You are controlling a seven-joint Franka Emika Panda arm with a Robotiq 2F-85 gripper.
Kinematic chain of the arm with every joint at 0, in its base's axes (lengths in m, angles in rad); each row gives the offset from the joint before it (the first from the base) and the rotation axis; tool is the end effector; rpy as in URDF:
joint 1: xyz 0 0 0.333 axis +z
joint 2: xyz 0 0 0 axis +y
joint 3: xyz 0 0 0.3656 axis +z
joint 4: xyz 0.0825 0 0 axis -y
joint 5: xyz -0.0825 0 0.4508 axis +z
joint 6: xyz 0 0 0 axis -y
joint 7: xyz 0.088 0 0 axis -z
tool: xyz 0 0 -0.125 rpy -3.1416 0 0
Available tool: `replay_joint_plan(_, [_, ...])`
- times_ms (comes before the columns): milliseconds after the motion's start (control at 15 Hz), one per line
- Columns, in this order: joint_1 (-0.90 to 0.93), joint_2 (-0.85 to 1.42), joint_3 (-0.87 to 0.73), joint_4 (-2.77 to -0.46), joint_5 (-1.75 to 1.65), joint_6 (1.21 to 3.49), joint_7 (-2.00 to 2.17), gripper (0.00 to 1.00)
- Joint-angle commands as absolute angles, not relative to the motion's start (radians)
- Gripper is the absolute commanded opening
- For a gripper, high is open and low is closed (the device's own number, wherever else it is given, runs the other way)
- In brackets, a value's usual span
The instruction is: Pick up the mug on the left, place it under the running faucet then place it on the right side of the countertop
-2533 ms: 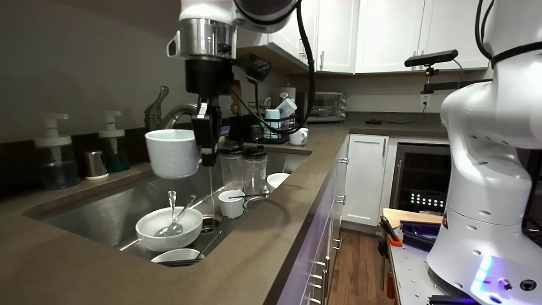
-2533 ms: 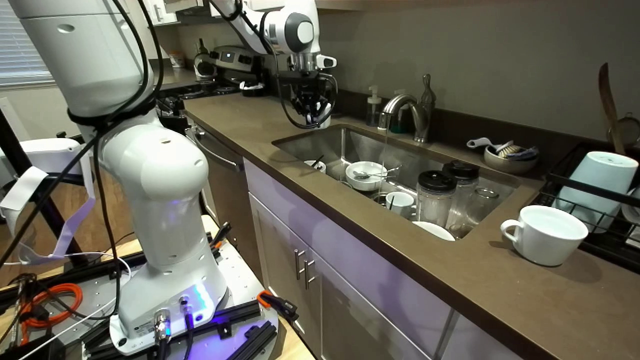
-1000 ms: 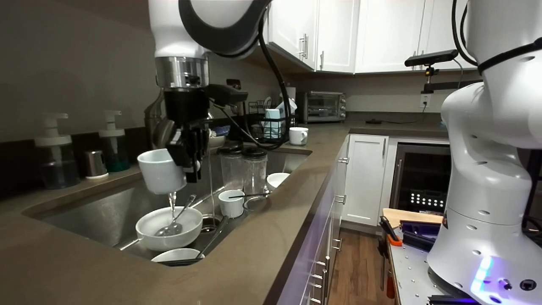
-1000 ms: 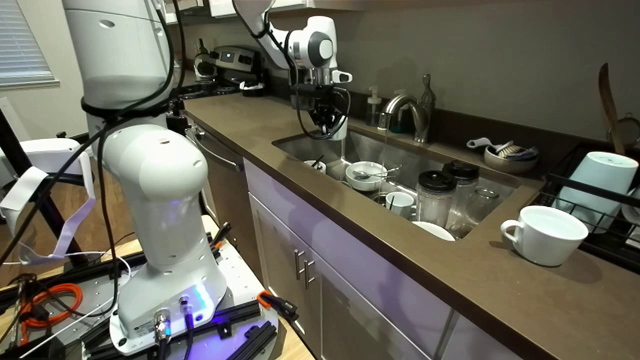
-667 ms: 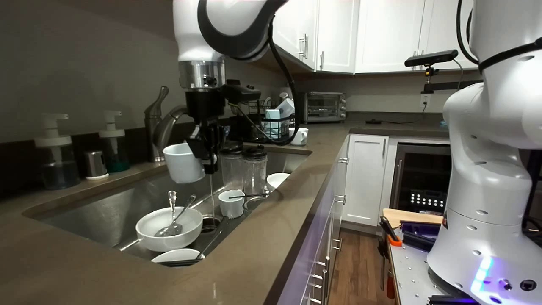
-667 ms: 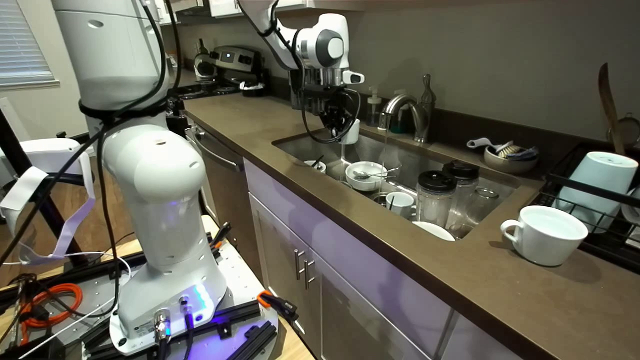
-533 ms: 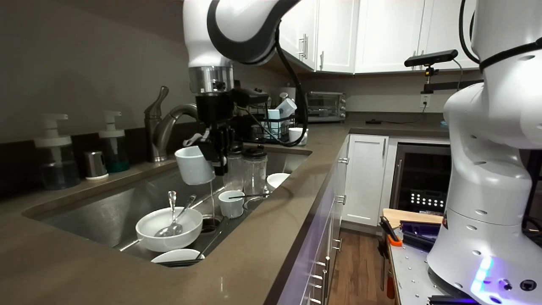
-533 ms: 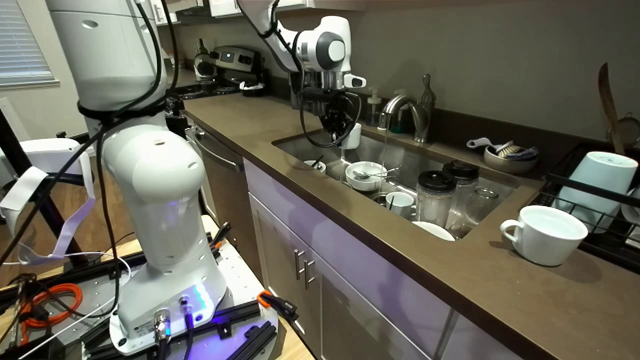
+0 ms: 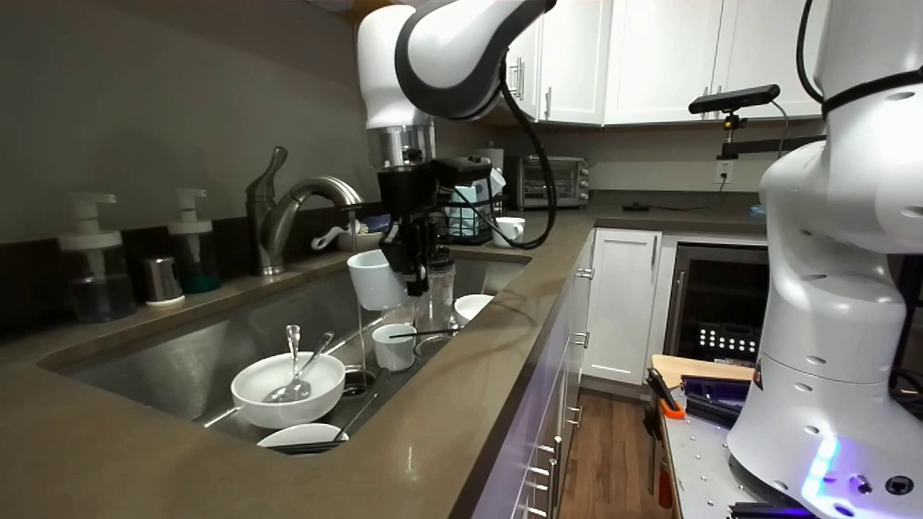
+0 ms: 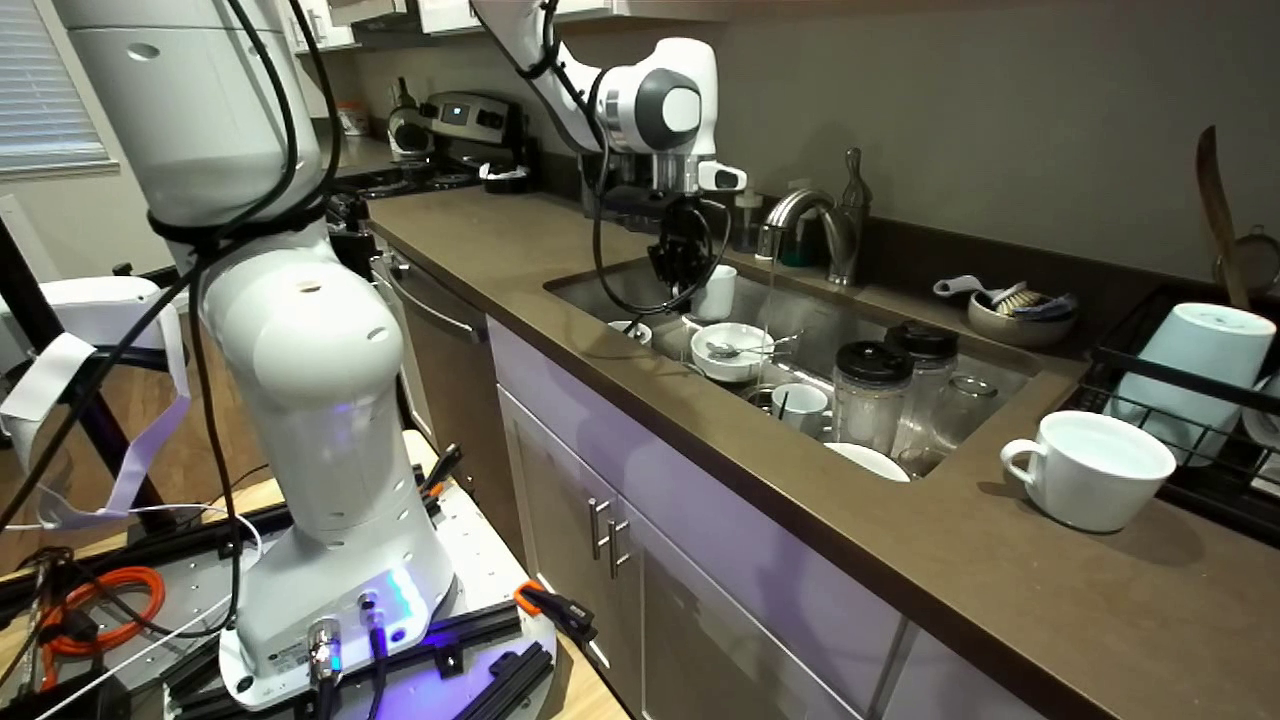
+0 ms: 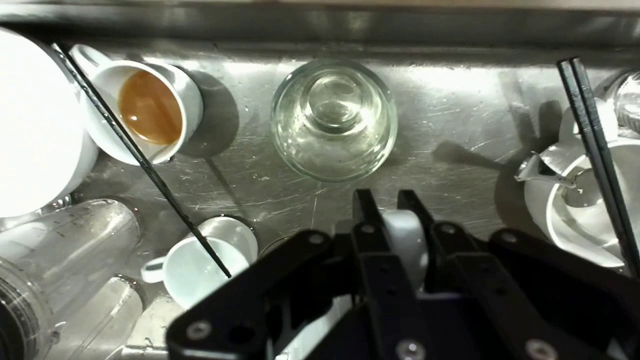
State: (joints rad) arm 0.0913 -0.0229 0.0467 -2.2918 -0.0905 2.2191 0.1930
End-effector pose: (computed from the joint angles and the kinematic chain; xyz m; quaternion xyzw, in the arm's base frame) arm 0.5496 0.0721 0.3447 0.9990 0.0007 -0.0186 0.0395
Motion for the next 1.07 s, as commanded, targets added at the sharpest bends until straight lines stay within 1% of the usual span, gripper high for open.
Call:
replay_joint_plan(0, [0.07, -0.044, 0.045, -2.277, -0.087, 2.217, 0.178, 0.04])
replay_joint_plan(667, [0.06, 0.014, 0.03, -2.189, -0.105, 2.211, 0.041, 0.04])
replay_joint_plan(733, [0.068, 0.002, 0.036, -2.214, -0.095, 2.216, 0.083, 0.16])
replay_joint_plan(1000, [0.062, 0.012, 0.032, -2.209, -0.096, 2.216, 0.067, 0.16])
